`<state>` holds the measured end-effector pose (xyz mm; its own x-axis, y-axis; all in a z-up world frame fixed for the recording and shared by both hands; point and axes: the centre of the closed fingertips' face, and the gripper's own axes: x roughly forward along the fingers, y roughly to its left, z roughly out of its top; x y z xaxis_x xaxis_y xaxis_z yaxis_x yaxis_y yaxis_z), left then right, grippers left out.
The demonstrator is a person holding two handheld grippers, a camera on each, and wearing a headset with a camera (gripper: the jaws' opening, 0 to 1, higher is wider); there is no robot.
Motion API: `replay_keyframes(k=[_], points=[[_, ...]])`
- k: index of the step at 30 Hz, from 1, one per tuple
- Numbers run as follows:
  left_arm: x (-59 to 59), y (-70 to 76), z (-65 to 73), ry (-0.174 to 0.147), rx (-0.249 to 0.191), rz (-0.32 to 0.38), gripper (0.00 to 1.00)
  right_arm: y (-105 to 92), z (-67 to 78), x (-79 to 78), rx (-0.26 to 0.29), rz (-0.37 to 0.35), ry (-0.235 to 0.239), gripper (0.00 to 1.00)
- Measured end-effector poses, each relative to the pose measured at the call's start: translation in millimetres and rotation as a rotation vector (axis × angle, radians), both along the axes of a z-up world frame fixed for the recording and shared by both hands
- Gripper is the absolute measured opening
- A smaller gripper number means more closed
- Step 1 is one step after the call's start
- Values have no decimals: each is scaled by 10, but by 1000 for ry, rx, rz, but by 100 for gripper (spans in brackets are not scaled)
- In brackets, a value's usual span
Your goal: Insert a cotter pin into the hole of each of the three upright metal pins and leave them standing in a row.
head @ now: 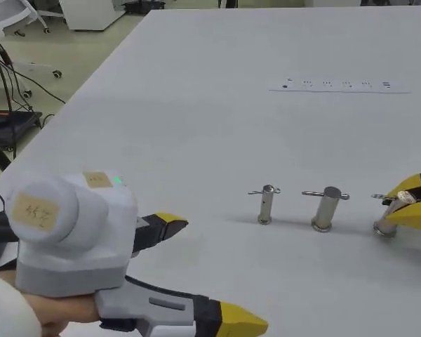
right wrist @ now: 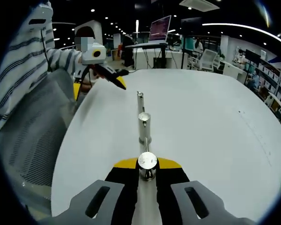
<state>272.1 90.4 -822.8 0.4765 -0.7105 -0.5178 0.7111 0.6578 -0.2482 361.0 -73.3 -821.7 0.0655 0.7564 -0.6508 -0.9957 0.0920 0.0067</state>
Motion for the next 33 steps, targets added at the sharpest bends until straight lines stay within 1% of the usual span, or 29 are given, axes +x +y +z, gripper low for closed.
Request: replay_keyframes(k=[4, 8, 9, 14, 17, 18, 19, 21, 25, 26, 27, 28, 29, 30, 31, 33], points=[[14, -2, 3, 5, -7, 9, 98, -8, -19, 24, -4, 0, 0, 14], [26, -6, 17, 4, -13, 12, 98, 11, -53, 6, -8, 9, 13, 14], [27, -6, 21, 3, -14, 13, 98, 13, -58, 3, -11, 12, 10, 14], [21, -2, 24, 0, -14, 10, 98, 35, -68, 4, -4, 10, 16, 14], [8, 4, 17, 1, -7, 6, 98, 40, -71, -3, -6, 23, 12, 14], [7, 2, 26, -2, -8, 4, 98, 39, -72, -1, -6, 20, 14, 14], [8, 1, 34, -3, -10, 5, 98, 37, -73, 3, -3, 1, 33, 15], [11, -1, 50, -5, -15, 9, 98, 34, -74, 19, -3, -19, 41, 15], [9, -8, 71, -13, -16, 7, 98, 32, -74, 21, -9, -38, 37, 16], [8, -10, 76, -14, -17, 6, 99, 34, -64, 21, -6, -49, 39, 16], [8, -14, 84, -16, -17, 6, 99, 76, -6, 27, 37, -87, 58, 19], [10, -16, 91, -18, -17, 6, 99, 99, 42, 35, 66, -109, 66, 23], [12, -16, 97, -20, -18, 7, 99, 113, 82, 43, 84, -118, 59, 27], [17, -15, 110, -25, -19, 9, 99, 104, 118, 39, 83, -122, 43, 32], [19, -16, 122, -28, -21, 10, 99, 103, 141, 18, 82, -123, 42, 33], [36, -16, 167, -38, -37, 22, 98, 117, 217, -32, 101, -131, 36, 34]])
